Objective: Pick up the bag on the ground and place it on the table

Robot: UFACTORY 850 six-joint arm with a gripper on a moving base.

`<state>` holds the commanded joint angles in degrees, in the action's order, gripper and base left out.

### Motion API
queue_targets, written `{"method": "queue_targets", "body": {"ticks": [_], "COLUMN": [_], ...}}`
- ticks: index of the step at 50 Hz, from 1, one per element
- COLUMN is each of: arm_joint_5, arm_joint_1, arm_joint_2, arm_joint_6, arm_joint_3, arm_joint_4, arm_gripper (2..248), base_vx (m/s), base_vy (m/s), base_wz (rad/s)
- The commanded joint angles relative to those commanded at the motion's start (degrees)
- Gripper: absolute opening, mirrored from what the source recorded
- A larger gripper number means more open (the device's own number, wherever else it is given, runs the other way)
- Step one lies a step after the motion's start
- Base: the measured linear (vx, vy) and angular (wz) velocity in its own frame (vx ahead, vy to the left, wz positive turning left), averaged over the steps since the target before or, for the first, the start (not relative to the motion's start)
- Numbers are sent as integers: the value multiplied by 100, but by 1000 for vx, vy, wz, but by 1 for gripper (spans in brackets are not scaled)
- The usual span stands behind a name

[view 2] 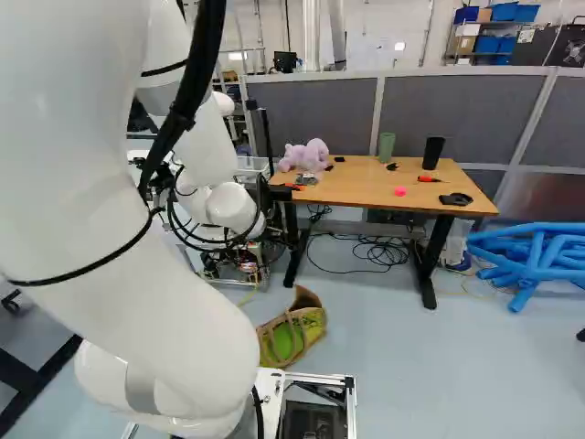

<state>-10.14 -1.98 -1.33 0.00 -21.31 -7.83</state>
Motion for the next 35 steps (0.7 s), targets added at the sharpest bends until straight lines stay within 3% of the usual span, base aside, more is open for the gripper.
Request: {"method": "queue_targets", "body": {"ticks": [14,35], "arm_joint_5": [750,849], "arm_joint_1": [-32,-51], "arm_joint_2": [-444,-1422], "arm_joint_6": [0,0], "arm_joint_3": [-404,-1129], "arm_joint_4": [-170,-195], "arm_gripper": [247,247], "base_vx": [0,0], "base_vy": [0,0], "base_wz": [0,0]}}
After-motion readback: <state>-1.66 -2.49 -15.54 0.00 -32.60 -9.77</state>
